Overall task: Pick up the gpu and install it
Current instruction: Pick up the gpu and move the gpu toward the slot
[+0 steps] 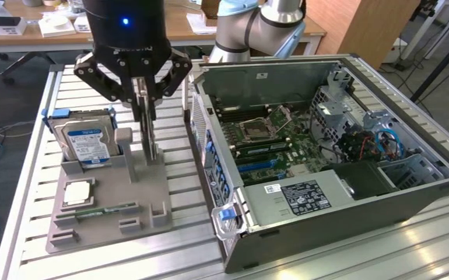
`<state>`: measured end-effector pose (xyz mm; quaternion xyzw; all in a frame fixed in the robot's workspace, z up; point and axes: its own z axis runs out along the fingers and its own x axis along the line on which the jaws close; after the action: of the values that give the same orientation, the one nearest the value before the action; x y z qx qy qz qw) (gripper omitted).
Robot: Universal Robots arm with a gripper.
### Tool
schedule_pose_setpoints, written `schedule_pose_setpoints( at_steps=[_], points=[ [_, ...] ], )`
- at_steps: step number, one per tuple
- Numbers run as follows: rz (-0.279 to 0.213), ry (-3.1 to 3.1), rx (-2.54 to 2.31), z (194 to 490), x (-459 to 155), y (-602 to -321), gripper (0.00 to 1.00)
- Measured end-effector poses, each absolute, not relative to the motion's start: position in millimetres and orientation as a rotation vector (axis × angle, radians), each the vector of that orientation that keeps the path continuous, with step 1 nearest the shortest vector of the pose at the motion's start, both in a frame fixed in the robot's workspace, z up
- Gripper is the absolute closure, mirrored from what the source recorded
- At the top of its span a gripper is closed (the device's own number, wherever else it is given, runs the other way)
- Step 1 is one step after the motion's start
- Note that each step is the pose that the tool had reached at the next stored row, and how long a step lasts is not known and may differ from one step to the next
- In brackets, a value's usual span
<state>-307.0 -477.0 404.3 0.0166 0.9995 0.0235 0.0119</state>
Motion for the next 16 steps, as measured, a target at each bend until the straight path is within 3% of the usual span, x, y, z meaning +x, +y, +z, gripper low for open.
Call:
schedule_pose_setpoints(
  at_steps=[16],
  points=[
    [0.073, 3.116, 0.052, 441, -307, -477, 0.74]
  ],
)
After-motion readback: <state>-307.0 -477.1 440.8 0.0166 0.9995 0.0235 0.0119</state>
